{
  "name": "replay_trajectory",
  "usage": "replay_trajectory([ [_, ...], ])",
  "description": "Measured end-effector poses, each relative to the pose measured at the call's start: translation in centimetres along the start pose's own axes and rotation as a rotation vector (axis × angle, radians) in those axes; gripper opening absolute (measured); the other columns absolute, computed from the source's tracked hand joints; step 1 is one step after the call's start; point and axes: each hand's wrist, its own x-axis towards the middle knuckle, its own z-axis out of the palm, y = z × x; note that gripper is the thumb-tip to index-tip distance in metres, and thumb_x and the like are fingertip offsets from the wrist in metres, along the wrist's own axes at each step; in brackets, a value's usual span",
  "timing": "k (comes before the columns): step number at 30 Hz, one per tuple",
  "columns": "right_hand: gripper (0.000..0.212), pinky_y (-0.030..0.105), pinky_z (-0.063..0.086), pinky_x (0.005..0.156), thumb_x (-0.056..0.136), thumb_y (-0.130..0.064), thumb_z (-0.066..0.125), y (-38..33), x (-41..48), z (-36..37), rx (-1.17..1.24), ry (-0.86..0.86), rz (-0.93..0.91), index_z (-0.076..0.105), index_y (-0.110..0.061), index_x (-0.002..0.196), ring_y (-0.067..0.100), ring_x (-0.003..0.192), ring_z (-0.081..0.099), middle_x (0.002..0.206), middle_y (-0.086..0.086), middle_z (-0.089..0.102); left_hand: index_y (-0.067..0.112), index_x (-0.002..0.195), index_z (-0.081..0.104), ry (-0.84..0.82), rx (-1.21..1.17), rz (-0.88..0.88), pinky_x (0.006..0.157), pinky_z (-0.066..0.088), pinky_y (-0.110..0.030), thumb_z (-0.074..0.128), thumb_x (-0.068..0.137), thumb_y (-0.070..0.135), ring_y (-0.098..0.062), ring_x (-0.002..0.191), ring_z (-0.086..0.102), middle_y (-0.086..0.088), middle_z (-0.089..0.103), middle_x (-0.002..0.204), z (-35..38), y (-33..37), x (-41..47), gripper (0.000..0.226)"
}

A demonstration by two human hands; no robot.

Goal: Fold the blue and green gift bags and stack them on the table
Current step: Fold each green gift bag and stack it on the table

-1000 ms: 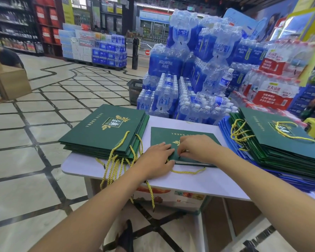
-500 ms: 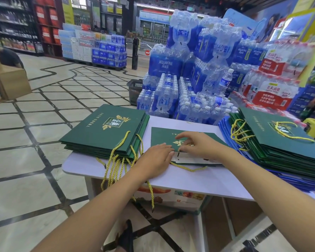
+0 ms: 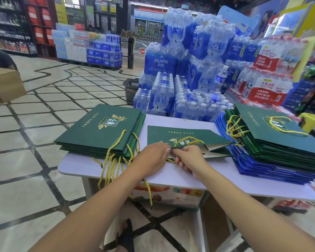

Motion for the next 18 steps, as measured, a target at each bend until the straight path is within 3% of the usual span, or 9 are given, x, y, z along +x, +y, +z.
replay_trajectory([
  [5, 0.017, 0.018, 0.029, 0.042, 0.091, -0.022, 0.068, -0.8, -0.8, -1.1, 0.04, -0.149, 0.138, 0.077, -0.007, 0.09, 0.006, 0.044, 0.041, 0.057, -0.004, 0.056, 0.012, 0.133, 0.061, 0.025, 0.053, 0.034, 0.119, 0.029, -0.033, 0.03, 0.113, 0.028, -0.023, 0.14, 0.048, -0.005, 0.063, 0.138, 0.0, 0.0, 0.0, 0.04],
  [8, 0.023, 0.016, 0.027, 0.041, 0.095, -0.024, 0.064, -1.4, -1.2, -1.7, 0.075, -0.258, 0.17, 0.077, -0.007, 0.089, 0.006, 0.044, 0.04, 0.059, -0.003, 0.057, 0.01, 0.122, 0.064, 0.006, 0.056, 0.01, 0.12, 0.03, -0.037, 0.033, 0.11, 0.027, -0.025, 0.125, 0.055, -0.008, 0.067, 0.126, 0.1, 0.0, 0.2, 0.037],
  [11, 0.037, 0.02, 0.029, 0.042, 0.103, -0.035, 0.055, -2.3, -0.1, -2.8, 0.062, -0.14, -0.012, 0.077, -0.012, 0.085, 0.01, 0.045, 0.042, 0.059, -0.002, 0.061, 0.01, 0.114, 0.067, 0.003, 0.073, 0.01, 0.121, 0.027, -0.031, 0.04, 0.105, 0.028, -0.025, 0.115, 0.056, -0.009, 0.067, 0.115, -0.3, 0.6, -0.1, 0.034],
  [13, 0.028, 0.026, 0.045, 0.057, 0.101, -0.038, 0.056, -2.4, 1.1, -3.7, -0.26, 0.061, -0.29, 0.077, -0.025, 0.088, 0.013, 0.064, 0.059, 0.074, -0.009, 0.07, 0.011, 0.123, 0.067, 0.009, 0.098, 0.032, 0.119, 0.025, -0.029, 0.042, 0.105, 0.029, -0.022, 0.127, 0.053, -0.007, 0.066, 0.128, -0.5, 0.8, -0.4, 0.036],
  [14, 0.019, 0.03, 0.051, 0.07, 0.1, -0.039, 0.058, -2.3, 1.9, -4.3, -0.511, 0.129, -0.422, 0.076, -0.031, 0.098, 0.013, 0.083, 0.065, 0.091, -0.012, 0.073, 0.012, 0.124, 0.067, 0.01, 0.11, 0.04, 0.12, 0.026, -0.032, 0.041, 0.105, 0.03, -0.021, 0.13, 0.052, -0.006, 0.065, 0.131, -0.5, 0.9, -0.4, 0.037],
  [16, 0.031, 0.039, 0.052, 0.091, 0.098, -0.039, 0.059, -2.0, 3.5, -5.3, -0.974, 0.048, -0.482, 0.064, -0.037, 0.129, 0.017, 0.113, 0.062, 0.128, -0.011, 0.06, 0.015, 0.112, 0.066, 0.01, 0.126, 0.041, 0.12, 0.034, -0.041, 0.036, 0.106, 0.032, -0.02, 0.122, 0.056, 0.0, 0.066, 0.118, -0.2, 0.7, -0.2, 0.035],
  [18, 0.041, 0.041, 0.048, 0.1, 0.096, -0.04, 0.061, -2.1, 4.8, -5.9, -1.183, -0.09, -0.42, 0.059, -0.037, 0.136, 0.022, 0.124, 0.055, 0.139, -0.006, 0.05, 0.025, 0.093, 0.055, 0.036, 0.126, 0.026, 0.114, 0.039, -0.045, 0.032, 0.107, 0.032, -0.015, 0.104, 0.057, 0.009, 0.056, 0.095, 0.2, 0.1, 0.1, 0.028],
])
